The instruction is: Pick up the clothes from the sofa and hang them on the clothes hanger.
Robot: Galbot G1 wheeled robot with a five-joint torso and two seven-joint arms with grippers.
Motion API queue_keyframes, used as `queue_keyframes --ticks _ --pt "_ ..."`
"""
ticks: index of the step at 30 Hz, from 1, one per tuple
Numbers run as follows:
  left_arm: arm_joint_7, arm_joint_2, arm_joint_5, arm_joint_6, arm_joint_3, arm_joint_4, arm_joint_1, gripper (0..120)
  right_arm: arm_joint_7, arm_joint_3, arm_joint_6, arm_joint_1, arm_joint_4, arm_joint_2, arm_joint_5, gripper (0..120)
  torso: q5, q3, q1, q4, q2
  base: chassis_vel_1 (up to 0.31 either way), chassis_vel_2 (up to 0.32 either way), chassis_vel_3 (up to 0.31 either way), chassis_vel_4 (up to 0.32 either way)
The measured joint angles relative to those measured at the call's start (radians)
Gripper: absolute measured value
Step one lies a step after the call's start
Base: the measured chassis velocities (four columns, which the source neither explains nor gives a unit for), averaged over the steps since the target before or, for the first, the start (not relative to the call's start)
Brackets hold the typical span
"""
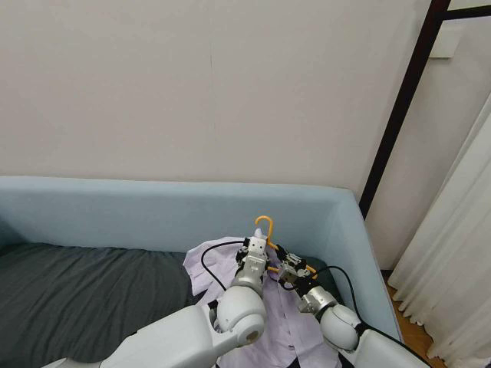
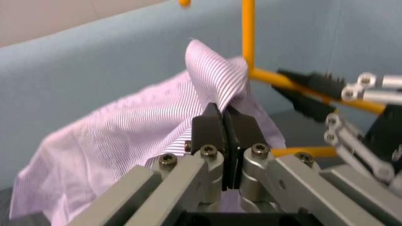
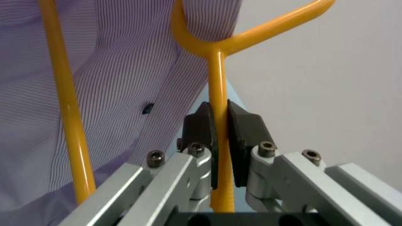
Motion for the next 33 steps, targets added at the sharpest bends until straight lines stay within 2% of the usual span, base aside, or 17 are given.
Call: queue_keyframes --ticks 7,10,11,14,15,16,19,22,24,25,28,29,30,31,33 --pt "0.003 0.032 -0.008 -0.004 -0.017 -0.05 0.036 0 0.013 0.035 0.046 -0.017 0.021 0.007 -0.033 4 0.0 0.0 0.0 -0.0002 0.0 0.0 0.0 0.0 0.0" --pt "-0.003 0.068 -0.023 0.009 -0.029 -0.094 0.058 14 0.031 0.059 0.077 -0.025 0.013 0.017 -0.069 4 -0.0001 0.0 0.0 0.0 0.0 0.0 0.0 0.0 0.0" --pt "-0.003 0.068 -0.023 0.009 -0.029 -0.094 0.058 14 0.031 0.059 0.077 -0.025 0.013 0.017 -0.069 4 -0.0001 0.0 0.0 0.0 0.0 0.0 0.0 0.0 0.0" --pt "-0.004 0.09 -0.024 0.032 -0.049 -0.122 0.076 25 0.037 0.077 0.093 -0.029 0.011 0.021 -0.087 4 -0.0001 0.0 0.0 -0.0001 0.0 0.0 0.0 0.0 0.0" --pt "-0.001 0.113 -0.03 0.061 -0.07 -0.146 0.091 34 0.041 0.087 0.1 -0.029 0.013 0.021 -0.094 4 -0.0001 0.0 0.0 -0.0002 0.0 0.0 0.0 0.0 0.0" --pt "-0.001 0.113 -0.03 0.061 -0.07 -0.146 0.091 34 0.041 0.087 0.1 -0.029 0.013 0.021 -0.094 4 -0.0001 0.0 0.0 -0.0002 0.0 0.0 0.0 0.0 0.0" --pt "0.016 0.179 -0.039 0.101 -0.089 -0.212 0.114 47 0.048 0.1 0.11 -0.029 0.021 0.019 -0.107 4 -0.0002 0.0 0.0 -0.0001 0.0 0.0 0.0 0.0 0.0" --pt "0.056 0.237 -0.031 0.1 -0.11 -0.267 0.141 55 0.054 0.108 0.116 -0.029 0.023 0.019 -0.119 4 -0.0002 0.0 0.0 -0.0001 0.0 0.0 0.0 0.0 0.0" --pt "0.143 0.304 -0.001 0.06 -0.157 -0.323 0.189 64 0.06 0.116 0.123 -0.029 0.024 0.018 -0.132 4 -0.0003 0.0 0.0 -0.0002 0.0 0.0 0.0 0.0 0.0" --pt "0.143 0.304 -0.001 0.06 -0.157 -0.323 0.189 64 0.06 0.116 0.123 -0.029 0.024 0.018 -0.132 4 -0.0003 0.0 0.0 -0.0002 0.0 0.0 0.0 0.0 0.0" --pt "0.389 0.491 0.098 -0.109 -0.262 -0.402 0.287 79 0.062 0.131 0.137 -0.036 0.024 0.012 -0.155 4 -0.0006 0.0 0.0 0.0006 0.0 0.0 0.0 0.0 0.0" --pt "0.433 0.533 0.12 -0.152 -0.272 -0.409 0.292 82 0.062 0.135 0.141 -0.04 0.024 0.011 -0.16 4 -0.0005 0.0 0.0 0.0006 0.0 0.0 0.0 0.0 0.0" --pt "0.433 0.533 0.12 -0.152 -0.272 -0.409 0.292 82 0.062 0.135 0.141 -0.04 0.024 0.011 -0.16 4 -0.0005 0.0 0.0 0.0006 0.0 0.0 0.0 0.0 0.0" --pt "0.524 0.614 0.154 -0.239 -0.292 -0.41 0.285 88 0.062 0.143 0.146 -0.046 0.024 0.01 -0.168 4 -0.0002 0.0 0.0 0.0005 0.0 0.0 0.0 0.0 0.0" --pt "0.644 0.696 0.157 -0.367 -0.307 -0.375 0.23 97 0.062 0.151 0.15 -0.054 0.024 0.008 -0.177 4 -0.0002 0.0 0.0 -0.0002 0.0 0.0 0.0 0.0 0.0"
